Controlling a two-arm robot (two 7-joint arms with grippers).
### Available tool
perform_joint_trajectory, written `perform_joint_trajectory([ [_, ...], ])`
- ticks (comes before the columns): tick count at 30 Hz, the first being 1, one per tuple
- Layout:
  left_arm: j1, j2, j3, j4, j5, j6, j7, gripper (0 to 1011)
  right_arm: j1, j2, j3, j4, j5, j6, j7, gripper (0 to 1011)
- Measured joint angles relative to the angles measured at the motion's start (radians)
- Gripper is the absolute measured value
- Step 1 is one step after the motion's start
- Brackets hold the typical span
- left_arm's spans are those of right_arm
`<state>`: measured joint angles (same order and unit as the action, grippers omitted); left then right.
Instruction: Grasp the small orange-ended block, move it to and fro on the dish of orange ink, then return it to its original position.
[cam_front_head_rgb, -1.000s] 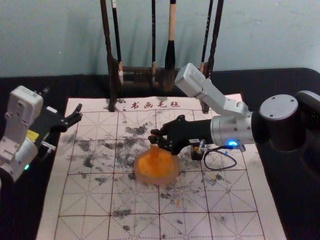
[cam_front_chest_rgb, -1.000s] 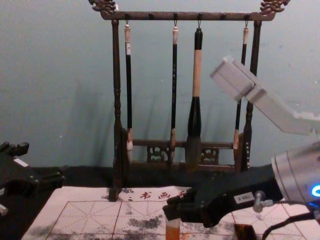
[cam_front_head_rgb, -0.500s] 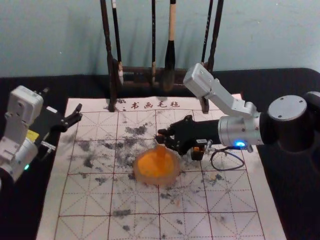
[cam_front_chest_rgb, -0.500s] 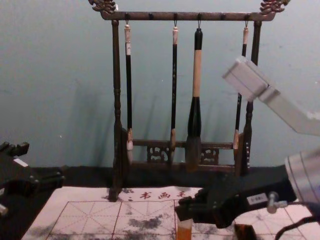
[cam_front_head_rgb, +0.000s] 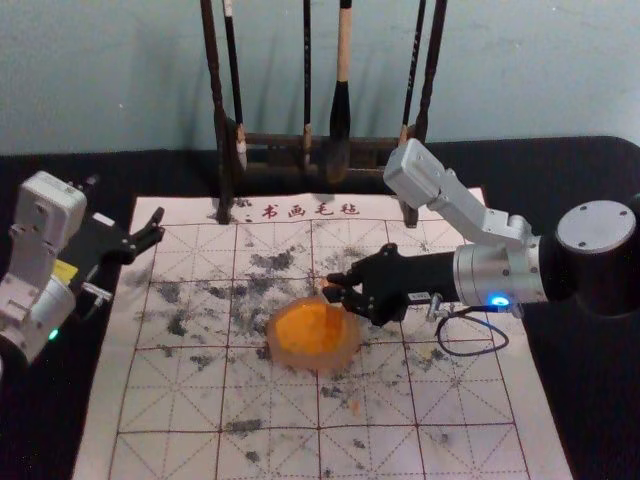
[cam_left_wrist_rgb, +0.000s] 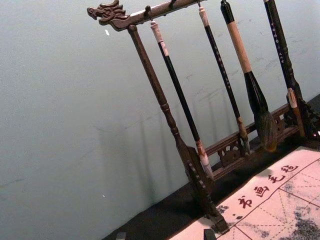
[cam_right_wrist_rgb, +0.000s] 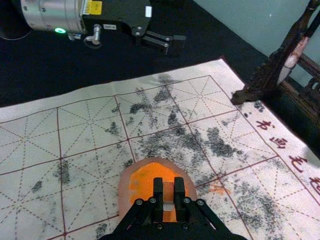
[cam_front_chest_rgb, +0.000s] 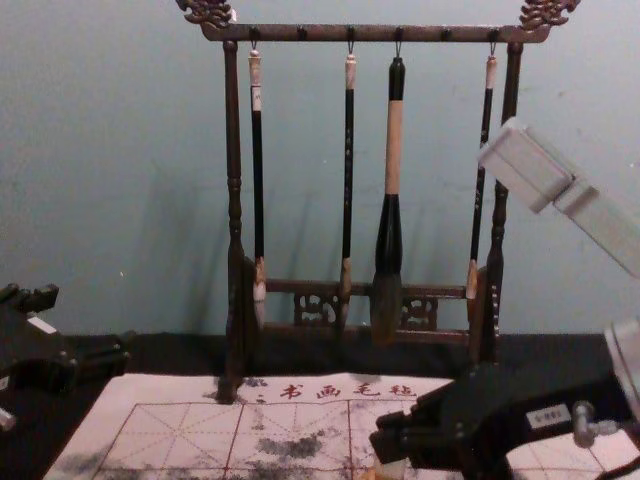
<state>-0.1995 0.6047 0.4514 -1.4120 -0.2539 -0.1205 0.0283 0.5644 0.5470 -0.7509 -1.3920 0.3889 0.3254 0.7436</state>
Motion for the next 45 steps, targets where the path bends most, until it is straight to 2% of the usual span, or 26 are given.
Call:
perform_joint_trajectory([
  [19,0.0,0.0,0.0,0.0,0.0,0.0,0.0,1001,-0.009,0.003,-0.027,-0.037,0.015,0.008,0.014,127],
  [28,0.0,0.0,0.0,0.0,0.0,0.0,0.0,1001,0.006,-0.021,-0.044,-0.022,0.016,0.009,0.015,127],
  [30,0.0,0.0,0.0,0.0,0.0,0.0,0.0,1001,0.015,-0.036,-0.048,-0.009,0.016,0.009,0.013,127],
  [45,0.0,0.0,0.0,0.0,0.0,0.0,0.0,1001,0.046,-0.079,-0.055,0.045,0.009,0.003,-0.005,127],
])
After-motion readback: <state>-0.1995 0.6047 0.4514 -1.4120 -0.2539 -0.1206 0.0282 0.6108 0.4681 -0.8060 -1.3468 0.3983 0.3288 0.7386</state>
